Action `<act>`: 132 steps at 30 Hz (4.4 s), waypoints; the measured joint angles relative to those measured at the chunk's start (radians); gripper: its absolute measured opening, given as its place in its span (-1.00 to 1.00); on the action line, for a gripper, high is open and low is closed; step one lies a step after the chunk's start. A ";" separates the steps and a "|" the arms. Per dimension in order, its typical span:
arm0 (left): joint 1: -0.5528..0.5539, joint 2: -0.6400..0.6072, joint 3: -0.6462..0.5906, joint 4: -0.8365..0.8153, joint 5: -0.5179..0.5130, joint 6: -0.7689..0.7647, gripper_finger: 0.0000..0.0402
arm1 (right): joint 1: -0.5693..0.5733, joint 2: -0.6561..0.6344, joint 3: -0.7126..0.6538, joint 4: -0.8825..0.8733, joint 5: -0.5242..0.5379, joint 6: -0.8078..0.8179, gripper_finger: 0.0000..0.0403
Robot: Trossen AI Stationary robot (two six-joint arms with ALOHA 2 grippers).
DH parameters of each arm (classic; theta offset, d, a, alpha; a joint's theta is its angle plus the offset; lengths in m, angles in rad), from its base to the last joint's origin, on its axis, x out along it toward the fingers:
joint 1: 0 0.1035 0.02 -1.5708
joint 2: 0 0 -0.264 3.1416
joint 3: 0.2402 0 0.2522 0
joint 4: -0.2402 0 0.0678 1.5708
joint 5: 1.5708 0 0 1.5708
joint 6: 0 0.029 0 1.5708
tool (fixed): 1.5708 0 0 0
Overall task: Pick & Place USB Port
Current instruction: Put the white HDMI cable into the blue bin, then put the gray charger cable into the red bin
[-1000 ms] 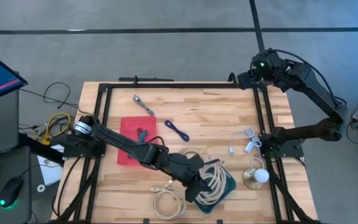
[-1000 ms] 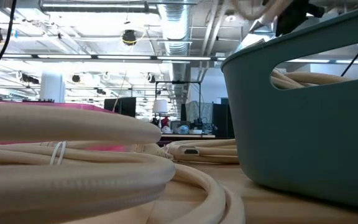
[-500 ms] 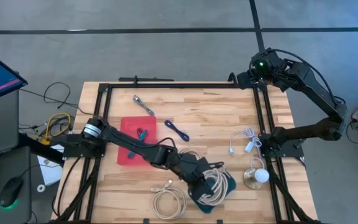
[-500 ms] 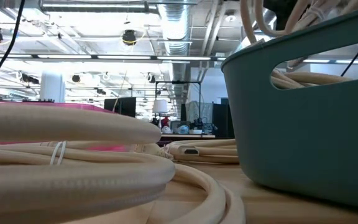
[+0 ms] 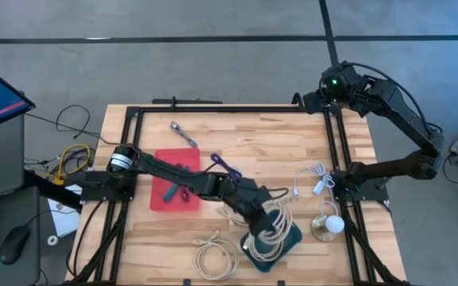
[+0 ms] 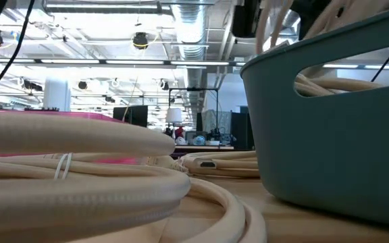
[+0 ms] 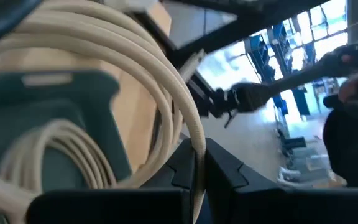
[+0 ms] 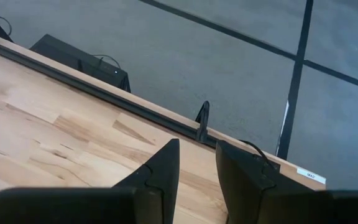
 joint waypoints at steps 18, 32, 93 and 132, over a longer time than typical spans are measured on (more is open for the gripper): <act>-0.060 0.001 -0.042 0.074 0.019 -0.077 -0.89 | 0.000 0.000 0.000 0.000 0.000 0.000 -0.52; -0.060 0.001 -0.042 0.109 -0.063 -0.052 -0.48 | 0.000 0.000 0.000 0.000 -0.104 0.002 -0.52; -0.014 -0.545 -0.041 -0.364 -0.588 0.655 -0.97 | 0.183 -0.148 -0.001 -0.052 -0.526 -0.198 -0.52; -0.010 -1.012 -0.041 -0.814 -0.704 0.809 -0.97 | 0.579 -0.028 0.000 0.195 -0.591 -0.210 -0.52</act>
